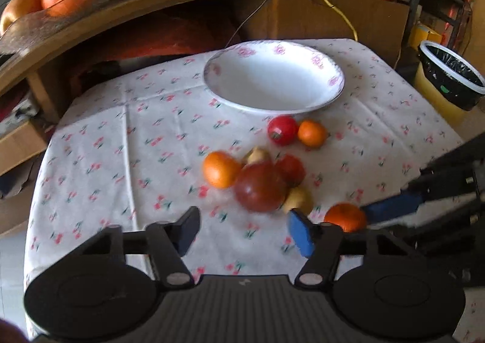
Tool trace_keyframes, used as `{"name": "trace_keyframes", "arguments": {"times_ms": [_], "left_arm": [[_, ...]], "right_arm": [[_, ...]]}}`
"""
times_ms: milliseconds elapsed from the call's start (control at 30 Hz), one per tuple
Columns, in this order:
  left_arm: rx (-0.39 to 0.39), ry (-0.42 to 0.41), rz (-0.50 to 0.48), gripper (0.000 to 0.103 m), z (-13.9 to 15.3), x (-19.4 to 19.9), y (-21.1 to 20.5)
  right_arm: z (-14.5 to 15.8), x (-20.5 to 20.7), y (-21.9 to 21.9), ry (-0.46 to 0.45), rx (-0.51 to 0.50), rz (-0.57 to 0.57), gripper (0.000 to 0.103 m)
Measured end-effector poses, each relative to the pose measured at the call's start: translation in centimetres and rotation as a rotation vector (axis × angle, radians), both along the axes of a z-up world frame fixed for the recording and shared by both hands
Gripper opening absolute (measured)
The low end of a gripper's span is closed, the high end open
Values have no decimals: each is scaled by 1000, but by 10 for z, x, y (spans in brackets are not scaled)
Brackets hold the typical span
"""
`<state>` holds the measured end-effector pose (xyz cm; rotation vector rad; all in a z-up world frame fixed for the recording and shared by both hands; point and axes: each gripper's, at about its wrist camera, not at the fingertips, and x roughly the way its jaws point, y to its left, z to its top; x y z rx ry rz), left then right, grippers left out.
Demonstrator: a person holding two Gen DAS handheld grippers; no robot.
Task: Organize fruits
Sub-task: 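Grasp the large orange with the right tool while the left tool grasps the dark red tomato, then carry the orange and dark red tomato over the white bowl with both tools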
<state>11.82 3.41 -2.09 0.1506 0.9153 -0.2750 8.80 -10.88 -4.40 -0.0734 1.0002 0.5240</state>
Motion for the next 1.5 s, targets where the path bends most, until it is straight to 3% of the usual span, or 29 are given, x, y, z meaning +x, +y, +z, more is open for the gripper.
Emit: {"name": "trace_keyframes", "arguments": {"times_ms": [367, 700, 1167, 1500], "left_arm": [[-107, 84, 39, 55, -9, 24, -2], [-53, 58, 19, 48, -12, 26, -16], [-44, 93, -36, 47, -9, 6, -15], [-17, 74, -64, 48, -11, 6, -20]], "right_arm": [[1, 0, -15, 20, -2, -33, 27], [4, -2, -17, 11, -5, -35, 27], [4, -4, -18, -8, -37, -23, 27], [-1, 1, -16, 7, -23, -25, 29]]}}
